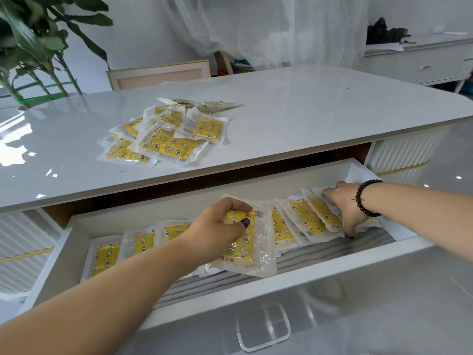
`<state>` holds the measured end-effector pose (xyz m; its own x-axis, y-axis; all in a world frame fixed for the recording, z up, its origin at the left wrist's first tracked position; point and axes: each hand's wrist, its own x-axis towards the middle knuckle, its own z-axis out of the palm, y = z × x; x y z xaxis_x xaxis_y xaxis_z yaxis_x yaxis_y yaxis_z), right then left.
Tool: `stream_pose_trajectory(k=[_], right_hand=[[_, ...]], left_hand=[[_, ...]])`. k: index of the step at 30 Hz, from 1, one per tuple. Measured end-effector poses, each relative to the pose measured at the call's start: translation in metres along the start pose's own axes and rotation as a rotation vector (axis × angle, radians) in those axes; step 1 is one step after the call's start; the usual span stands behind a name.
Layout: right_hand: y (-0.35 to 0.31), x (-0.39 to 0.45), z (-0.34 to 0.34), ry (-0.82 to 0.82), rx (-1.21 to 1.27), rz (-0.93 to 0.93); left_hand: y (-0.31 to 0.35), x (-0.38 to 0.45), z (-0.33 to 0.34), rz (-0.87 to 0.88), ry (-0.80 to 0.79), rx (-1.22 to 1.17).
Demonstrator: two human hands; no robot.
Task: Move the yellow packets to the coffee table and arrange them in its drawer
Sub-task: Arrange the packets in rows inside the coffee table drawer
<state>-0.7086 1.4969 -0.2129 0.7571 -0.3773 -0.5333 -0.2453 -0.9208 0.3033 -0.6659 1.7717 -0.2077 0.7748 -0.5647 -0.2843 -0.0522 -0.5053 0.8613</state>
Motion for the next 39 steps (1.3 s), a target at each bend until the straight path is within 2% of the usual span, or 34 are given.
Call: stream_pose_trajectory(k=[7,11,14,18,21,24,28,31,35,37,39], right_hand=[[-0.007,-0.03,-0.014,-0.004,0.044,0.059],[-0.023,-0.063,-0.037,-0.022,0.144,-0.032],[-0.048,-0.09,-0.063,0.061,0.488,-0.183],[-0.101,-0.122,-0.095,-0.079,1.29,-0.351],[-0.145,-0.135,-0.112,-0.008,1.517,-0.42],[-0.187,-0.136,-0.119,0.04,1.66,-0.451],[-0.225,-0.132,-0.113,-0.045,1.687,-0.454],[-0.238,-0.123,-0.105,-0.101,1.62,-0.458],[-0.251,-0.099,-0.094,-0.116,1.53,-0.383],[-0.263,-0.087,-0.087,-0.092,1.462,-0.333],[-0.276,-0.071,-0.082,-0.071,1.403,-0.315]], left_hand=[[0.006,-0.009,-0.005,0.036,0.065,0.028],[0.021,-0.025,-0.011,0.067,0.072,0.053],[0.035,-0.041,-0.028,0.1,0.118,0.038],[0.052,-0.059,-0.064,0.096,0.26,-0.087],[0.046,-0.073,-0.091,0.084,0.388,-0.12],[0.034,-0.09,-0.117,0.067,0.448,-0.136],[0.015,-0.106,-0.141,-0.013,0.423,-0.179],[-0.004,-0.113,-0.146,-0.163,0.357,-0.149],[-0.032,-0.115,-0.145,-0.323,0.264,-0.281],[-0.045,-0.111,-0.149,-0.341,0.247,-0.332],[-0.055,-0.104,-0.153,-0.342,0.255,-0.285]])
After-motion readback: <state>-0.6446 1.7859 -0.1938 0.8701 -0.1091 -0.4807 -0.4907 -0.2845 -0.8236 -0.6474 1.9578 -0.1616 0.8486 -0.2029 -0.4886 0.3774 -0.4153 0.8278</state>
